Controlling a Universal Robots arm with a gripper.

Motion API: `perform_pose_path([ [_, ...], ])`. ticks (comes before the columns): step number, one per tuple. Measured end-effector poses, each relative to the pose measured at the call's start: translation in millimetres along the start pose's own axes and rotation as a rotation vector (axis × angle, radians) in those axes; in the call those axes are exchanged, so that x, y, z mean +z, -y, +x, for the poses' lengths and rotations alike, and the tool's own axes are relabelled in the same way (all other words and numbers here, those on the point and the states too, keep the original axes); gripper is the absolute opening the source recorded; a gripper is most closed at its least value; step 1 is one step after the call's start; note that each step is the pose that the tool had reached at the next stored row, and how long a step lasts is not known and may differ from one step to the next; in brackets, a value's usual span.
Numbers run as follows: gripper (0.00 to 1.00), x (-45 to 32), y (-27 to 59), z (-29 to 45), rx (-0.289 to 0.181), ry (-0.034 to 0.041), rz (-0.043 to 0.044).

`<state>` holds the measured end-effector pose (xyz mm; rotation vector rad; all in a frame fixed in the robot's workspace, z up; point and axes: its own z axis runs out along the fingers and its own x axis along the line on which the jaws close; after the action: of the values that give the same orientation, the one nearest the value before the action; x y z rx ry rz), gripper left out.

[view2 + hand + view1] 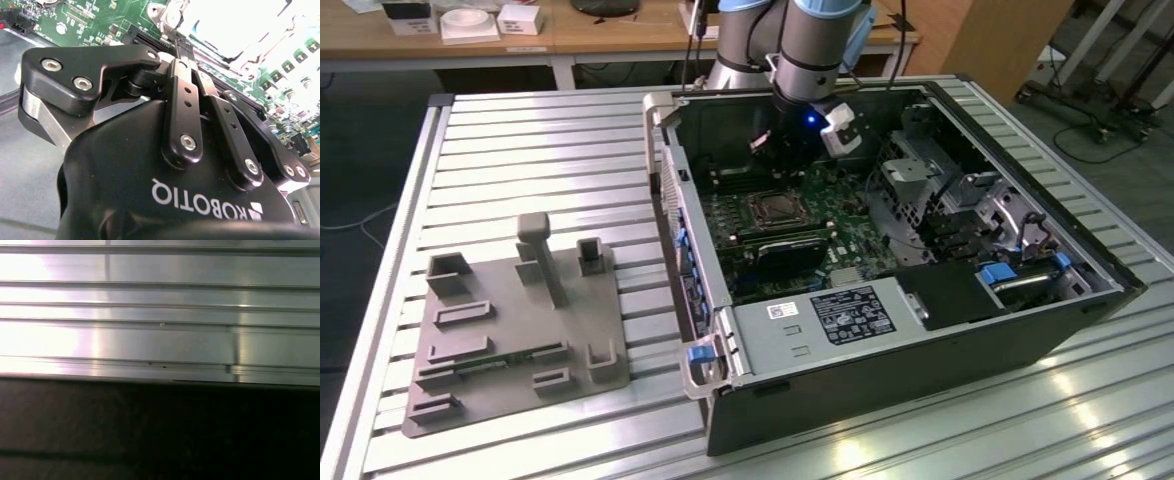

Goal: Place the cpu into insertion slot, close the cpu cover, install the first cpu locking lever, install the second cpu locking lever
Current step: 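Install the first cpu locking lever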

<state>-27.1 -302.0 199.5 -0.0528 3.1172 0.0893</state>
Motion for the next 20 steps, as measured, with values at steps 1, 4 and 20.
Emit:
perform_pose_path([
  [1,0.10,0.0,0.0,0.0,0.000,0.0000,0.0002],
  [4,0.10,0.0,0.0,0.0,0.000,0.0000,0.0006],
  [20,0.10,0.1,0.0,0.0,0.000,-0.0003,0.0095],
])
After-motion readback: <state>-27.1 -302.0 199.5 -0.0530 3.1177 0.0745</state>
